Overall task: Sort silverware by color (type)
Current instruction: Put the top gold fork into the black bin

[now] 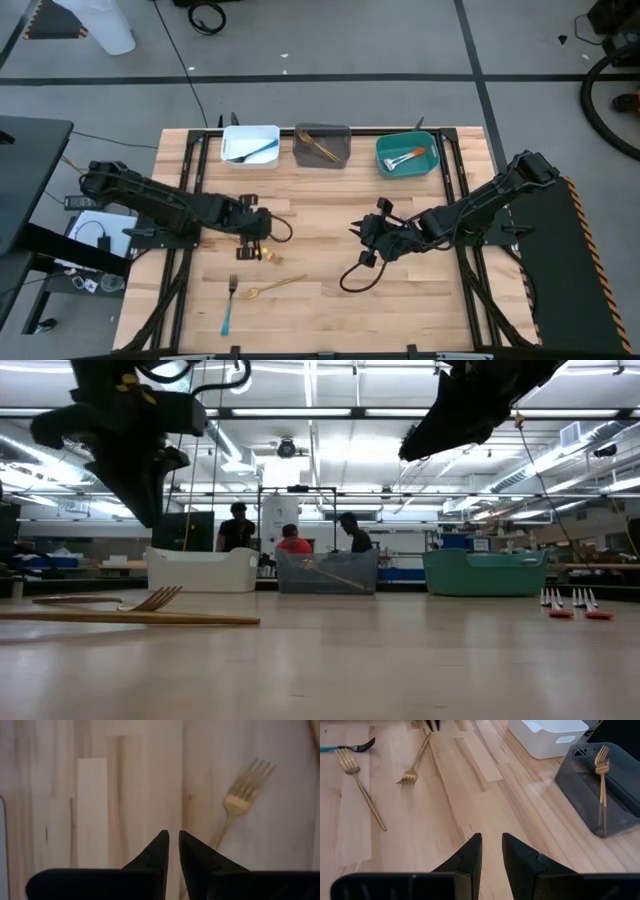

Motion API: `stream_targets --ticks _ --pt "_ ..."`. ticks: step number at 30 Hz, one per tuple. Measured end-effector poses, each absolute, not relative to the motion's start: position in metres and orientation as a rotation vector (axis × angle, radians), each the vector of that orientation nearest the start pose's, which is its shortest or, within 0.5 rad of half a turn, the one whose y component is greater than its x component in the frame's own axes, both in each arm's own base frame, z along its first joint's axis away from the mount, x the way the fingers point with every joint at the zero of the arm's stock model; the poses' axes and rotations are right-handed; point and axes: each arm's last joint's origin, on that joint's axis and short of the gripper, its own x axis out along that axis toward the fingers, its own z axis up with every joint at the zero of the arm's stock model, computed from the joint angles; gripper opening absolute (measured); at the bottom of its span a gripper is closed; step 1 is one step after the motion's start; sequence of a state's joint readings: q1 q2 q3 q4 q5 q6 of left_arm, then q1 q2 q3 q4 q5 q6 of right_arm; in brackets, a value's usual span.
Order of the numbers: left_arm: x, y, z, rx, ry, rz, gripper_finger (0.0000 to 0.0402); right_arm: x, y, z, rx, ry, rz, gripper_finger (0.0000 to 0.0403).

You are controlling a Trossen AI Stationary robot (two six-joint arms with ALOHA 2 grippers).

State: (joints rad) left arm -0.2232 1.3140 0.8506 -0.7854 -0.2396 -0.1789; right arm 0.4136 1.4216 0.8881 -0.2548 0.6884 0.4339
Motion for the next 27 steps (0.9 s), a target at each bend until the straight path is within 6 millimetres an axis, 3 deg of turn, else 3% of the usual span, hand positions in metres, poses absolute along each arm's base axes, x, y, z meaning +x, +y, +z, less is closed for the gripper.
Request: stream_targets --ticks 16,27 --pt "0.209 -0.084 0.211 0.178 1.199 0.034 0.0050 0.270 0.097 0.229 -0.009 0.590 -0.391 0.0086" --pt "0.210 -0.087 0.211 0.239 1.170 0.002 0.0050 0.272 0.099 0.230 -0.026 0.583 -0.352 0.0086"
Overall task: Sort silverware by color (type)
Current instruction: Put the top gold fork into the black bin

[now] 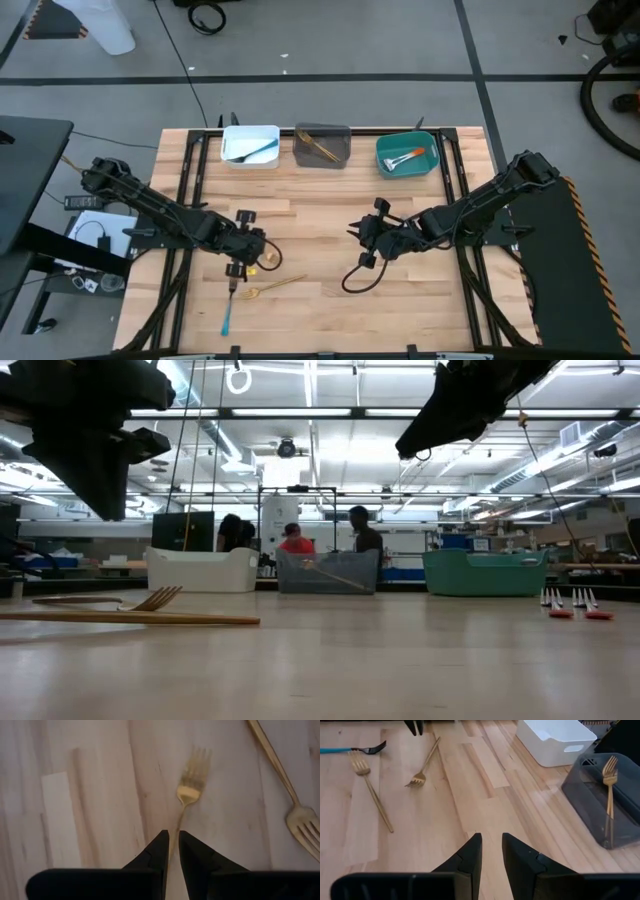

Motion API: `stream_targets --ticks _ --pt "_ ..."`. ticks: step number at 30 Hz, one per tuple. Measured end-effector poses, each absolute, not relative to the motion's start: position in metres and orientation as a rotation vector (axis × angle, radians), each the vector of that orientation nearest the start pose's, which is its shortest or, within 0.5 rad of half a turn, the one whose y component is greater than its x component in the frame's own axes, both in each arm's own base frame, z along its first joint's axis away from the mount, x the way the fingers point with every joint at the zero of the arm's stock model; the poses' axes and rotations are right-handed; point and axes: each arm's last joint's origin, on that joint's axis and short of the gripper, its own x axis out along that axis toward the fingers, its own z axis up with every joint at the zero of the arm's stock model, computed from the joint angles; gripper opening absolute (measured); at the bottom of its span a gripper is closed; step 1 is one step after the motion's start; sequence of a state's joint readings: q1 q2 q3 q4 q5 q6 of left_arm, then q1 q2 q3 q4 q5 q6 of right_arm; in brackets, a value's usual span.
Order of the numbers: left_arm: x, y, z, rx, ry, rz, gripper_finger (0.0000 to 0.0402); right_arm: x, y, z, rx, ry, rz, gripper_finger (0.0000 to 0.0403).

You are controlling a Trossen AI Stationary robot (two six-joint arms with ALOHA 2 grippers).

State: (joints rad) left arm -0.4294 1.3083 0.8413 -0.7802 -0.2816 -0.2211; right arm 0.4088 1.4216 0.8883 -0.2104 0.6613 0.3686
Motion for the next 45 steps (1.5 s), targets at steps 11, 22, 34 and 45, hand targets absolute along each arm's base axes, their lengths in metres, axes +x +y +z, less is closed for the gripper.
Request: stream_targets --ticks 11,22,34,45 --pt "0.211 -0.093 0.231 0.214 1.132 0.119 0.0050 0.272 0.099 0.230 -0.031 0.584 -0.350 0.0086" --pt "0.204 -0.109 0.239 0.057 1.132 0.156 0.0050 0.272 0.098 0.230 -0.043 0.580 -0.361 0.0086" --pt "0.219 -0.122 0.202 0.025 1.320 0.163 0.0051 0.274 0.099 0.233 -0.084 0.556 -0.348 0.0086" --pt "0.227 -0.112 0.180 0.240 1.379 0.146 0.0145 0.275 0.099 0.235 -0.079 0.540 -0.343 0.0086"
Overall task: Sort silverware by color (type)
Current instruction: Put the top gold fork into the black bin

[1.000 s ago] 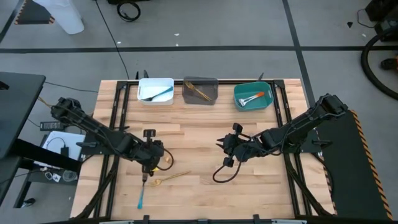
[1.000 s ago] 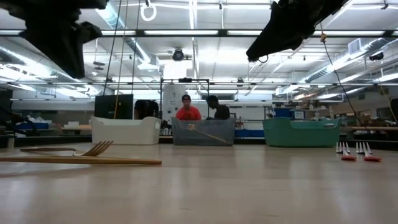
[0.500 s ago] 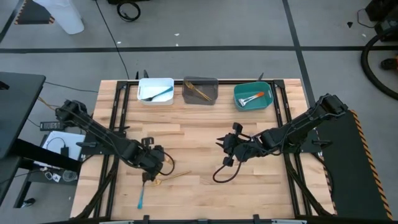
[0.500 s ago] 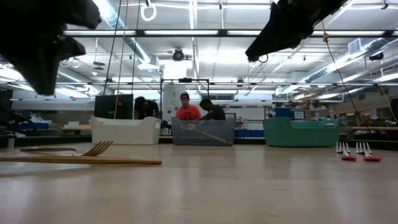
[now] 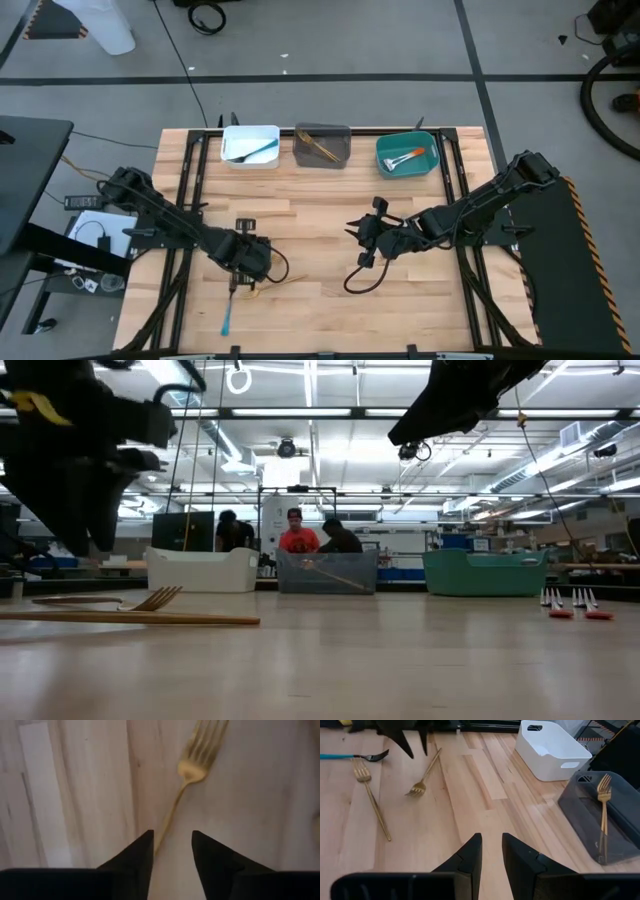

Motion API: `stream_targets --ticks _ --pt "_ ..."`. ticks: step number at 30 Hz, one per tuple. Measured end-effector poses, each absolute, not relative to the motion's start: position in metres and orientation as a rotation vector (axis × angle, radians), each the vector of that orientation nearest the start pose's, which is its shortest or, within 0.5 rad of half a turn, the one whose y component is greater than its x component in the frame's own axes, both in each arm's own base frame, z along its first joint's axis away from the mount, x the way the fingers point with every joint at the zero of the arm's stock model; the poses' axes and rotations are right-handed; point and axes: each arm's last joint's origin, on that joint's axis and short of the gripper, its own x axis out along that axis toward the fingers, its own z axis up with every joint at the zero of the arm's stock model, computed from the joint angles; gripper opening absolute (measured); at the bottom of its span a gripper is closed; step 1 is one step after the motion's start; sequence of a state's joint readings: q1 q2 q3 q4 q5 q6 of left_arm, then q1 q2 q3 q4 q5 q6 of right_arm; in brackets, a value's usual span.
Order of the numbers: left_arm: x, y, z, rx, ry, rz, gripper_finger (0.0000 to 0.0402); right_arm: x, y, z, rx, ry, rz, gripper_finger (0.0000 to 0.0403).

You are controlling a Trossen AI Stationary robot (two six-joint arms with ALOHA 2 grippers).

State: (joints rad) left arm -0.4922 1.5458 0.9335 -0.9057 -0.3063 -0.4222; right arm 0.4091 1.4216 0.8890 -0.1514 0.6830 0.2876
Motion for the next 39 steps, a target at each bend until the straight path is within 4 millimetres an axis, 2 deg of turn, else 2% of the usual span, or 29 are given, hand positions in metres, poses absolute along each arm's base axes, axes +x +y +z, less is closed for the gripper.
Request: stream_targets --ticks 6,15,21,39 --pt "0.228 -0.098 0.166 0.289 1.417 0.088 0.0149 0.276 0.100 0.235 -0.050 0.539 -0.331 0.0086" --pt "0.243 -0.086 0.165 0.247 1.383 -0.056 0.0142 0.276 0.101 0.235 -0.033 0.536 -0.321 0.0086" --pt "0.246 -0.083 0.165 0.273 1.368 -0.089 0.0142 0.276 0.102 0.235 -0.023 0.535 -0.302 0.0086" --pt "0.251 -0.085 0.140 0.325 1.468 -0.111 0.0142 0.276 0.108 0.238 -0.020 0.511 -0.278 0.0086"
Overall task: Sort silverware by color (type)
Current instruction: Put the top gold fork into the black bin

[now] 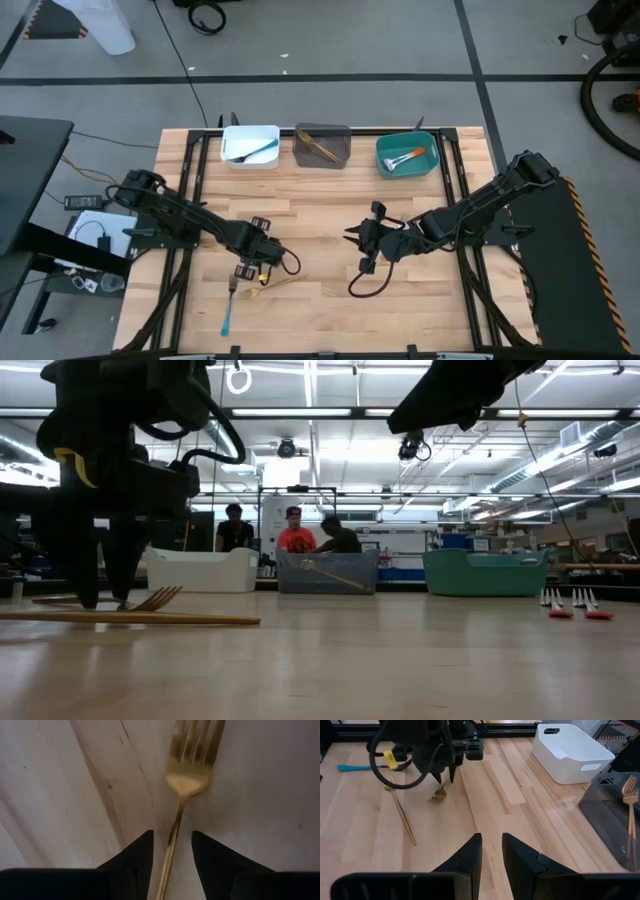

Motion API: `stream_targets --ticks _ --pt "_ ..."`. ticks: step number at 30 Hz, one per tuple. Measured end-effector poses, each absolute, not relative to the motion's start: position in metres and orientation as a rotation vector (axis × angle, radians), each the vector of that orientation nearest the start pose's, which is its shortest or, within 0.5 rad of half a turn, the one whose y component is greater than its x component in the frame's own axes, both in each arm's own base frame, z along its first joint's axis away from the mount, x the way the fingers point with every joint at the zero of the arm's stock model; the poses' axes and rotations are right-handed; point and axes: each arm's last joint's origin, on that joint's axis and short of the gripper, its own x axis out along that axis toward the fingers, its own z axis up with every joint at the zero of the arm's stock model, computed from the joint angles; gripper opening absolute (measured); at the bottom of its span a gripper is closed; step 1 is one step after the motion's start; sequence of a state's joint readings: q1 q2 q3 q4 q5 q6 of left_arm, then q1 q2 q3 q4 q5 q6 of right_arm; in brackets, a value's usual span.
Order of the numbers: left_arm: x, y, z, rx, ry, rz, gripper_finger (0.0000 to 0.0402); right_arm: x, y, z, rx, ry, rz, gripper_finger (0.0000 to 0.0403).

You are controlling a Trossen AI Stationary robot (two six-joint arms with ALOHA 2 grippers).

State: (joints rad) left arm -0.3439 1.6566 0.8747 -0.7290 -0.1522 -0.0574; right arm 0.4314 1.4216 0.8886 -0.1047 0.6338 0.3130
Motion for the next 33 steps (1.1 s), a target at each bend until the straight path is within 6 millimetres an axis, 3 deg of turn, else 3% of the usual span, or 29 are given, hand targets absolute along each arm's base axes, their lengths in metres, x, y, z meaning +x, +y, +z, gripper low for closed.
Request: stream_targets --ticks 7,17,26,33 --pt "0.251 -0.085 0.138 0.320 1.480 -0.123 0.0130 0.276 0.108 0.238 -0.022 0.511 -0.277 0.0086" --pt "0.251 -0.086 0.138 0.291 1.486 -0.130 0.0020 0.276 0.108 0.238 -0.023 0.510 -0.278 0.0086" --pt "0.250 -0.087 0.139 0.347 1.471 -0.081 0.0020 0.276 0.107 0.238 -0.054 0.509 -0.272 0.0086" --pt "0.253 -0.082 0.154 0.390 1.335 0.031 0.0020 0.276 0.107 0.238 -0.068 0.513 -0.279 0.0086"
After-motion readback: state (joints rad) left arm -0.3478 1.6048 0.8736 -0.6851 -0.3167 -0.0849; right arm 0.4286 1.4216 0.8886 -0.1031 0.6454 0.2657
